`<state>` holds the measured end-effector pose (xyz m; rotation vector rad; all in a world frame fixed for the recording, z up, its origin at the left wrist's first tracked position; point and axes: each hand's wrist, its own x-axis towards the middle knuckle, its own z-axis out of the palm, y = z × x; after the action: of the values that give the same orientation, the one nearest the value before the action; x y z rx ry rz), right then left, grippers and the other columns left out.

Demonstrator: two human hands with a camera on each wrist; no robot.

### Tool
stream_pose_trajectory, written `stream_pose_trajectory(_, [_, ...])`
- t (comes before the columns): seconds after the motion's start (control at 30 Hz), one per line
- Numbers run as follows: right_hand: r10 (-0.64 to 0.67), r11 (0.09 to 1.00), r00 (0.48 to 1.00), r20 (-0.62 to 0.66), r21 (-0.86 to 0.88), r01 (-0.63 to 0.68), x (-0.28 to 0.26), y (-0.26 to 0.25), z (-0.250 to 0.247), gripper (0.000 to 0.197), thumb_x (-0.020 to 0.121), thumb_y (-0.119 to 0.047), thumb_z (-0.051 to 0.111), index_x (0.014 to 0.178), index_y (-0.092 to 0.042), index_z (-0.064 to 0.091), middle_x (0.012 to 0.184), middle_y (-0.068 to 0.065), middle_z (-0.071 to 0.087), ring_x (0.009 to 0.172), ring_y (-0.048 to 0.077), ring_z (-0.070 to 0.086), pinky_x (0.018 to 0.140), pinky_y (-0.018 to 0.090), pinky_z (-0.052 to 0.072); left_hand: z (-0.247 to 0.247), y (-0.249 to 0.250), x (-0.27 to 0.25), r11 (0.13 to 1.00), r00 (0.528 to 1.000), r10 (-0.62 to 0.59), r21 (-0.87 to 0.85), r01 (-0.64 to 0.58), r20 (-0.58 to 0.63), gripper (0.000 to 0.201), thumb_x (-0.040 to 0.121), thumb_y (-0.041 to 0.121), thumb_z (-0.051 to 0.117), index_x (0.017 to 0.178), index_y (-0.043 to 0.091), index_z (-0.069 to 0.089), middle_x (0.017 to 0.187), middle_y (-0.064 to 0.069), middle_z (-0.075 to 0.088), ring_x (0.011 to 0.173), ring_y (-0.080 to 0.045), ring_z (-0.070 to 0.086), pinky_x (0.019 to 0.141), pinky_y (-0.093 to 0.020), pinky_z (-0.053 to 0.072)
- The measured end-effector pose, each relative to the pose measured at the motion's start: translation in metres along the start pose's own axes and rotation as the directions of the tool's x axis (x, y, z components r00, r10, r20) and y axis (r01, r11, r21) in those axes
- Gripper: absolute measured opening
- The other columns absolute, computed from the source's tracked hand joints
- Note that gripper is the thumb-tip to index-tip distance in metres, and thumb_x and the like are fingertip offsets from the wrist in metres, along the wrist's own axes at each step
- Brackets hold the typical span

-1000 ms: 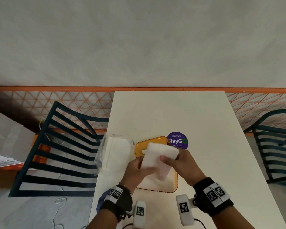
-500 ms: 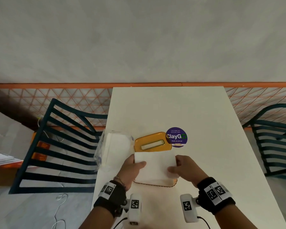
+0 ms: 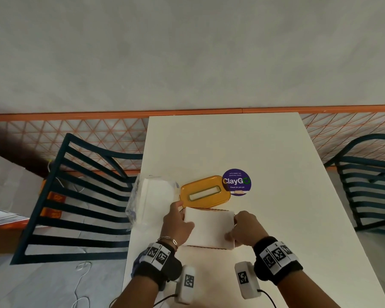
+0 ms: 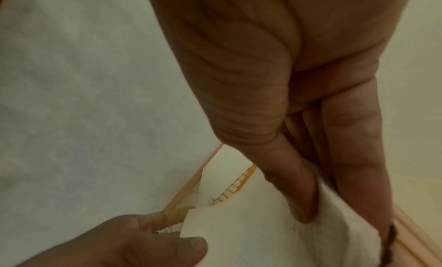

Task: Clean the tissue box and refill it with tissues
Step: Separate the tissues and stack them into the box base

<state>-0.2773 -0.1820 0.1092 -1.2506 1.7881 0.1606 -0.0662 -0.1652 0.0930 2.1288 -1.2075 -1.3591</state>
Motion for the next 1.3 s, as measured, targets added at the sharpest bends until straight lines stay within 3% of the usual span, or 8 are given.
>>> stream_pose_trajectory(0.23, [-0.031, 0.974, 0.989, -0.145, -0.228, -0.003, -0.003, -0.009, 0.008, 0.046, 0.083, -0.034, 0.08, 0.116, -0.007, 0.062, 0.112, 0.008, 0.067, 0.094, 0.021, 0.064, 0.083, 0.027, 0.054, 0.006, -0.005, 0.002, 0.989, 0.993, 0.093, 0.124, -0.083, -0.074, 0.079, 0.085, 0.006, 0.076, 0.15, 0.022, 0.034, 0.14, -0.016, 0.063, 0.129, -0.028, 0.062, 0.106, -0.042, 0.054])
stream_pose_trajectory(0.47, [-0.238, 0.877, 0.915, -0.326, -0.477, 0.058, -0.012, -0.004, 0.005, 0.028, 0.092, -0.038, 0.069, 0.11, -0.017, 0.069, 0.105, 0.001, 0.072, 0.093, 0.018, 0.069, 0.078, 0.025, 0.053, 0.002, -0.009, -0.008, 0.89, 0.937, 0.312, 0.394, -0.23, -0.156, 0.055, 0.088, 0.024, 0.075, 0.138, 0.026, 0.051, 0.131, 0.004, 0.064, 0.118, -0.016, 0.063, 0.095, -0.027, 0.054])
stream_pose_trajectory(0.6, [-0.321, 0.841, 0.903, -0.286, -0.524, 0.133, -0.009, 0.009, 0.01, 0.039, 0.087, -0.034, 0.075, 0.126, -0.032, 0.067, 0.117, -0.002, 0.063, 0.103, 0.018, 0.062, 0.084, 0.025, 0.052, 0.004, -0.012, -0.008, 0.798, 0.908, 0.415, 0.458, -0.392, 0.055, 0.039, 0.088, 0.024, 0.076, 0.123, 0.033, 0.064, 0.121, 0.012, 0.062, 0.113, -0.008, 0.061, 0.087, -0.016, 0.047])
stream_pose_trajectory(0.7, [-0.349, 0.834, 0.896, -0.275, -0.527, 0.163, -0.005, 0.015, 0.018, 0.052, 0.083, -0.035, 0.079, 0.132, -0.034, 0.062, 0.131, -0.002, 0.053, 0.114, 0.018, 0.053, 0.085, 0.026, 0.053, 0.01, -0.017, -0.003, 0.729, 0.904, 0.372, 0.538, -0.425, 0.21, 0.045, 0.085, 0.02, 0.078, 0.126, 0.03, 0.062, 0.132, 0.01, 0.054, 0.123, -0.01, 0.054, 0.097, -0.024, 0.051])
stream_pose_trajectory(0.9, [-0.366, 0.846, 0.904, -0.222, -0.483, 0.225, 0.005, 0.015, 0.024, 0.052, 0.083, -0.027, 0.079, 0.133, -0.032, 0.063, 0.13, -0.006, 0.056, 0.113, 0.017, 0.058, 0.087, 0.027, 0.053, 0.015, -0.019, 0.0, 0.732, 0.907, 0.376, 0.538, -0.417, 0.191, 0.044, 0.085, 0.019, 0.079, 0.125, 0.027, 0.063, 0.134, 0.008, 0.051, 0.124, -0.013, 0.054, 0.097, -0.025, 0.051])
stream_pose_trajectory(1.1, [-0.274, 0.956, 0.885, -0.376, -0.206, 0.209, 0.009, 0.027, 0.017, 0.019, 0.082, -0.018, 0.079, 0.098, -0.026, 0.075, 0.108, -0.003, 0.068, 0.085, 0.016, 0.067, 0.072, 0.024, 0.051, -0.035, -0.017, 0.021, 0.927, 0.913, 0.297, 0.313, -0.206, -0.279, 0.018, 0.094, 0.026, 0.067, 0.111, 0.023, 0.07, 0.109, 0.005, 0.071, 0.097, -0.01, 0.066, 0.086, -0.025, 0.056])
stream_pose_trajectory(1.2, [-0.223, 0.975, 0.871, -0.439, -0.087, 0.206, 0.01, 0.032, 0.019, 0.009, 0.084, -0.014, 0.076, 0.087, -0.021, 0.072, 0.096, -0.002, 0.072, 0.078, 0.016, 0.068, 0.071, 0.028, 0.055, -0.058, -0.036, 0.052, 0.949, 0.925, 0.071, 0.31, 0.052, -0.373, 0.046, 0.09, 0.028, 0.072, 0.133, 0.017, 0.061, 0.133, -0.006, 0.063, 0.121, -0.024, 0.061, 0.099, -0.038, 0.052])
stream_pose_trajectory(1.3, [-0.184, 0.976, 0.877, -0.444, 0.021, 0.215, 0.009, 0.031, 0.02, 0.01, 0.086, -0.01, 0.075, 0.091, -0.019, 0.072, 0.092, -0.003, 0.074, 0.08, 0.016, 0.068, 0.076, 0.029, 0.057, -0.064, -0.053, 0.075, 0.905, 0.953, -0.123, 0.363, 0.222, -0.276, 0.085, 0.08, 0.045, 0.082, 0.148, 0.011, 0.045, 0.147, -0.013, 0.052, 0.137, -0.036, 0.048, 0.11, -0.05, 0.045])
